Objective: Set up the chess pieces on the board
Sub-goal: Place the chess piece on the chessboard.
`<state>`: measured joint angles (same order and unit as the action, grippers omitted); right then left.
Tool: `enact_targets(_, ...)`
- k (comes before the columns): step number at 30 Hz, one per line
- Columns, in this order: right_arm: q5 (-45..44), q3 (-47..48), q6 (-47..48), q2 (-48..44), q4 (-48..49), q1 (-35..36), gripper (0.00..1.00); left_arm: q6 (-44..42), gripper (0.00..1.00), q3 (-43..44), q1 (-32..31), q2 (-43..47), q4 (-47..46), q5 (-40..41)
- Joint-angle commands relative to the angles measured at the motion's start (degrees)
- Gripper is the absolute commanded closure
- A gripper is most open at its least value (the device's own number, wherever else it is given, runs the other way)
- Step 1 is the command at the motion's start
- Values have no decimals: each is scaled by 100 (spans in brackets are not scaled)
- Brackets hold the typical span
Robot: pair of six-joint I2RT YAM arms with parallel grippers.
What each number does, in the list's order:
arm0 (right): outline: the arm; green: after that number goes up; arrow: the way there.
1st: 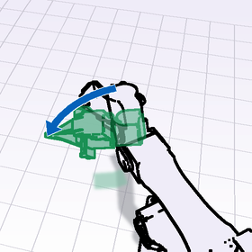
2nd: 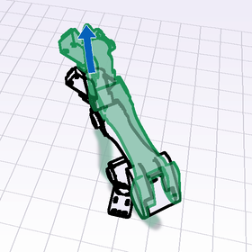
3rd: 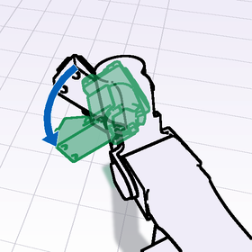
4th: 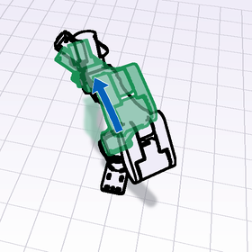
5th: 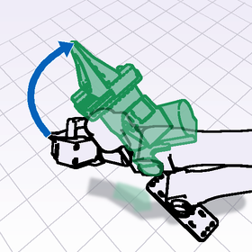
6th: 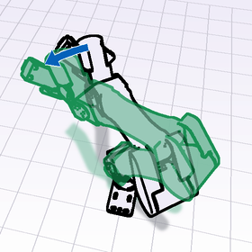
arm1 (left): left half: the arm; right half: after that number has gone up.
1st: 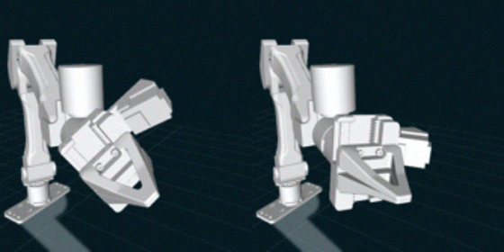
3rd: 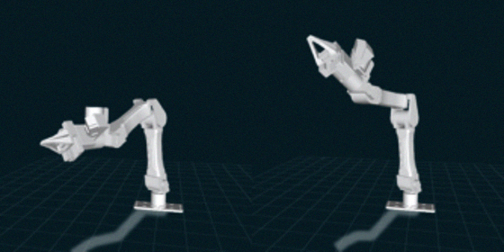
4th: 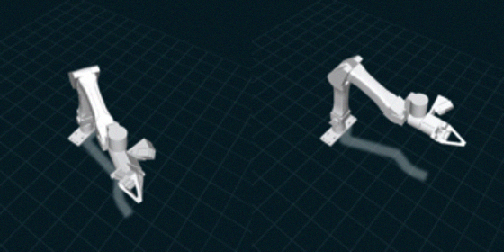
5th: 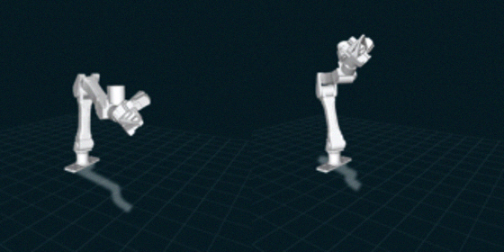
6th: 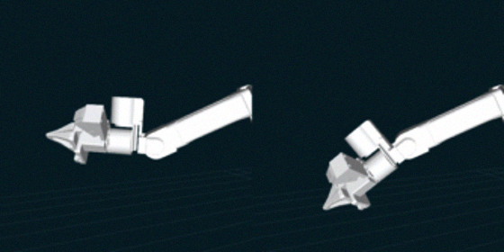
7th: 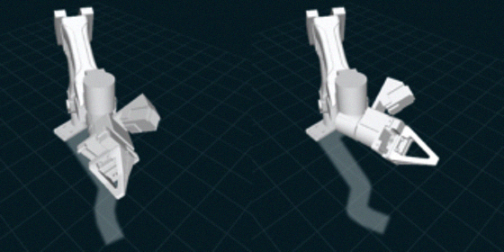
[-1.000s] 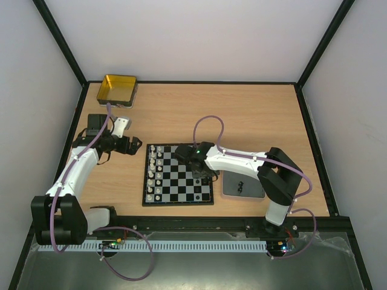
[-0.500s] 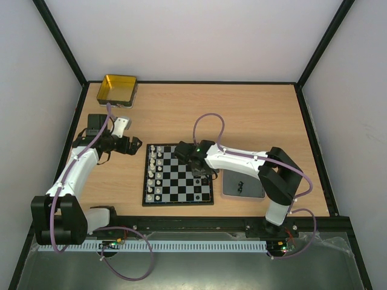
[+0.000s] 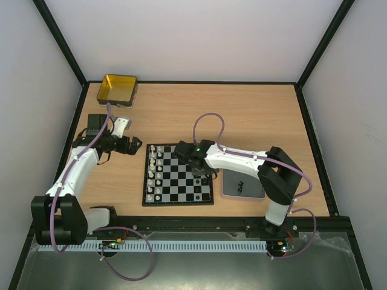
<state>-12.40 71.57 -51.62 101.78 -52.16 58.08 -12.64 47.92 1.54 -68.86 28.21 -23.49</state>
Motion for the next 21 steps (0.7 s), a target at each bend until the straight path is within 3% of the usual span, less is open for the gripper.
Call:
enact_targets(1,-114,159,35,116,-5,-25,90,-28,0,59,15,66,62,3)
enact_targets(21,-115,252,90,260,-22,-25,90,-37,0,65,22,57,63,-4)
